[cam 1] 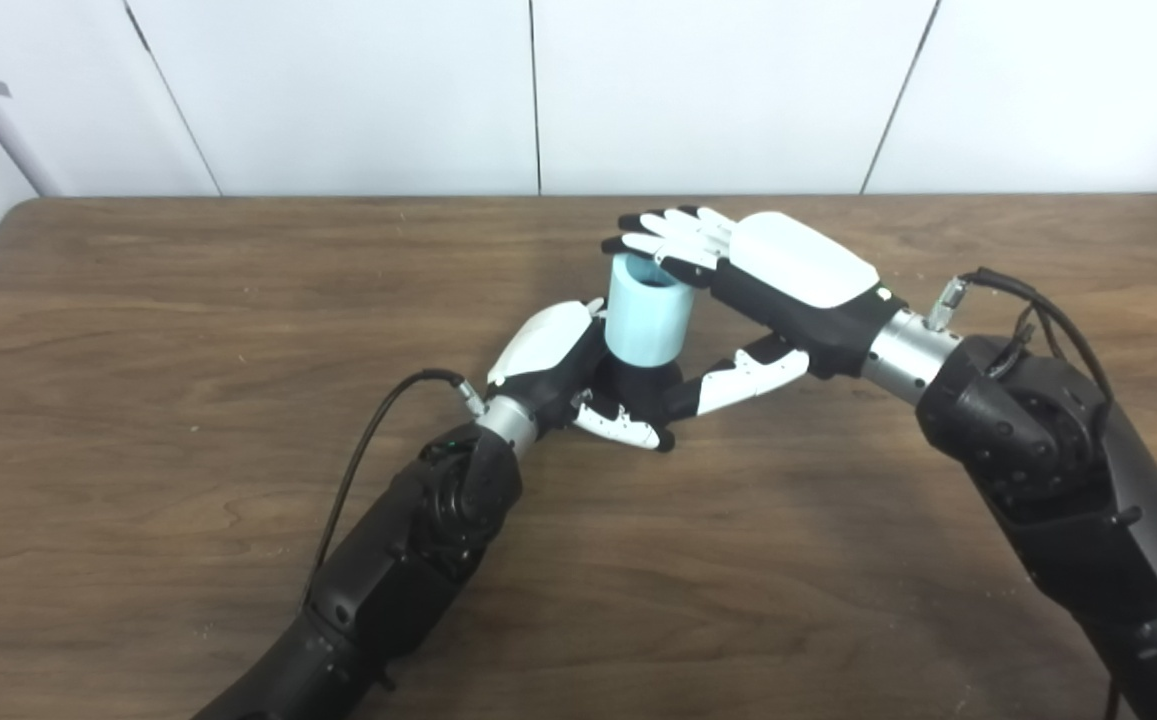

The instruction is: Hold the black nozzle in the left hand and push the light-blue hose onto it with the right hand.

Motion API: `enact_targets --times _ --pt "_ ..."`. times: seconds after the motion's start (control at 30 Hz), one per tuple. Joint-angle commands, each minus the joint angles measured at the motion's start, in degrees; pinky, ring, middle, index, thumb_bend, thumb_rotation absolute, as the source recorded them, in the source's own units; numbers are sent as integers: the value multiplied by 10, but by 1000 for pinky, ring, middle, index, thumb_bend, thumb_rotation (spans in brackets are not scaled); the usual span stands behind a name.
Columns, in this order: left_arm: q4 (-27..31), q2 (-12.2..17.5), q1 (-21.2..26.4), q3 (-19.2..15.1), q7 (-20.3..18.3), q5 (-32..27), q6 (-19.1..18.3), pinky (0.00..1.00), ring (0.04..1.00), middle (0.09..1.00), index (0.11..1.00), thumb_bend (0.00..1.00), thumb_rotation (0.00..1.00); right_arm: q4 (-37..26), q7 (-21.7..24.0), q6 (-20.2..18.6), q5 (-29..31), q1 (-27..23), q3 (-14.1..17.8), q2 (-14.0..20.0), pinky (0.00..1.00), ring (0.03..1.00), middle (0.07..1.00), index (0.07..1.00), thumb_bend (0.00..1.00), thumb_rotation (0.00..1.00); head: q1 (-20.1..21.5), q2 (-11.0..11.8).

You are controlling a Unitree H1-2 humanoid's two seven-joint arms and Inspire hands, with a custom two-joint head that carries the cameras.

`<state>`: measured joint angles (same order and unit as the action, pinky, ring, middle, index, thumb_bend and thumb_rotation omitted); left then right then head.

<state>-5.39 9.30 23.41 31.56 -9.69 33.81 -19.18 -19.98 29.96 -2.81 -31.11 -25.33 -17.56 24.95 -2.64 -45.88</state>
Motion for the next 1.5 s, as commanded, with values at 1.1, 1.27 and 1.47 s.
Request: enact_targets --times 1.1,1.27,1.47 --pt "-69 36 -55 20 -62 13 -56 1000 988 852 480 523 43 63 -160 -131 135 85 181 -130 818 906 942 931 520 1000 -1 2" --pt "-74 34 -51 26 -59 22 -58 1000 981 855 488 523 48 57 -154 -127 135 94 170 -121 823 906 941 931 519 1000 -2 2" --pt "-73 29 -49 22 -49 29 -69 1000 975 876 696 812 28 50 -150 -129 139 97 163 -112 824 906 941 931 533 1000 -2 2"
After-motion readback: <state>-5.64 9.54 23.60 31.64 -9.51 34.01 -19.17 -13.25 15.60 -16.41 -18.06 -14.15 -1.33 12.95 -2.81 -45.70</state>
